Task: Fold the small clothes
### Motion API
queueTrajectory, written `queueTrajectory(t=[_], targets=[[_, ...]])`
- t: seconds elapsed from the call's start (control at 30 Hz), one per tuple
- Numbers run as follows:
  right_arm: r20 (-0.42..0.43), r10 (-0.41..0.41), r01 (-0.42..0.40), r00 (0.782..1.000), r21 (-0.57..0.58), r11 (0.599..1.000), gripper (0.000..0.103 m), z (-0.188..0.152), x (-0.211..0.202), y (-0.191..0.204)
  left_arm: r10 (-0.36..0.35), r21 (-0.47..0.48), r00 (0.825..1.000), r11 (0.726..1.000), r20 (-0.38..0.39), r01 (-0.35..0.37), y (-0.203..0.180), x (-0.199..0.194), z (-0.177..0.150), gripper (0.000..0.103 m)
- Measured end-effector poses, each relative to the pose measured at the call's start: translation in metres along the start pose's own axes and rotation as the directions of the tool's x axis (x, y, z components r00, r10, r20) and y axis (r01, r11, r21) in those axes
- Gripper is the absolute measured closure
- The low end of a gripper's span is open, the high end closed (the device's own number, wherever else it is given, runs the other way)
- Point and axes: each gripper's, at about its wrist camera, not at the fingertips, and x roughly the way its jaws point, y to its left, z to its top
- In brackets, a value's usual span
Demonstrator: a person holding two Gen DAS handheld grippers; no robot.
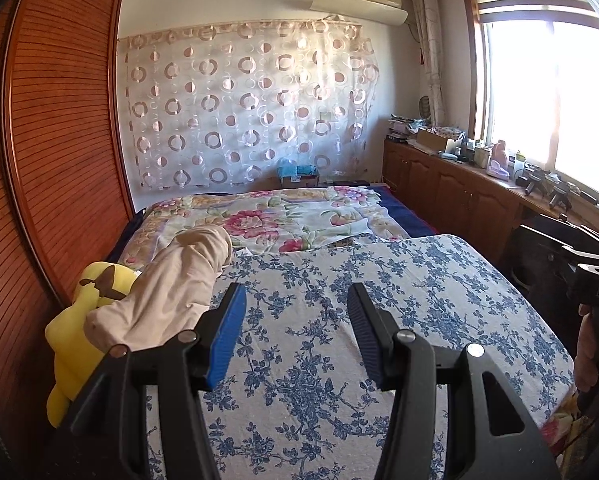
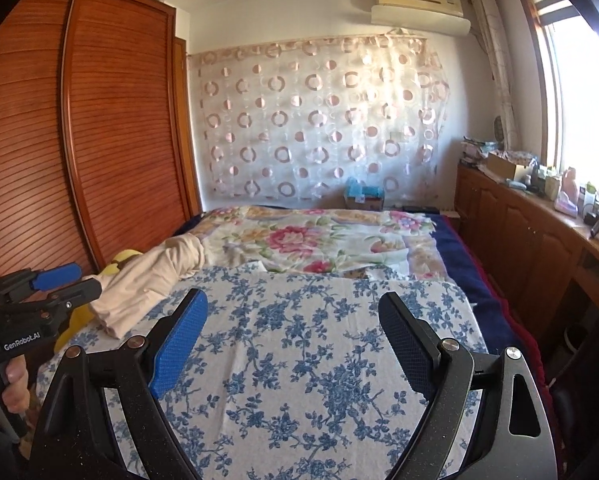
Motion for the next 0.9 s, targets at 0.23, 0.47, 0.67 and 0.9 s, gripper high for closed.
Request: queueTrajectory(t=[0.23,0.47,0.67,0.9], targets=[[0.001,-0.009,0.009,1.0,-0.001,1.0,0.014,-0.0033,-0.006,0.0039,0.008,-0.002,1.0,1.0,0.004,-0.008,0.0025,-0.0009,0.0009,0.051],[0.0,-0.009,0.009,1.0,-0.003,1.0,0.014,-0.0032,-0.0062,0.003,0.012,-0.003,1.0,1.0,0.006,-0.012,0.0038,-0.0013,0.0003,0.051],[0.0,-0.012,0.012,1.0,0.0,1.0,0.014,-0.0031,-0.0062,0.0038,0.012,-0.004,1.0,1.0,0.007,-0.012,0.004,-0.0014,0.0002,0.051],[0.001,-0.014,0.014,1.0,0.0,1.0,0.014,-0.0015,-0.007,0.0027,0.012,-0.004,1.0,1.0,0.008,-0.012,0.0048,-0.0017,0.0006,0.051]])
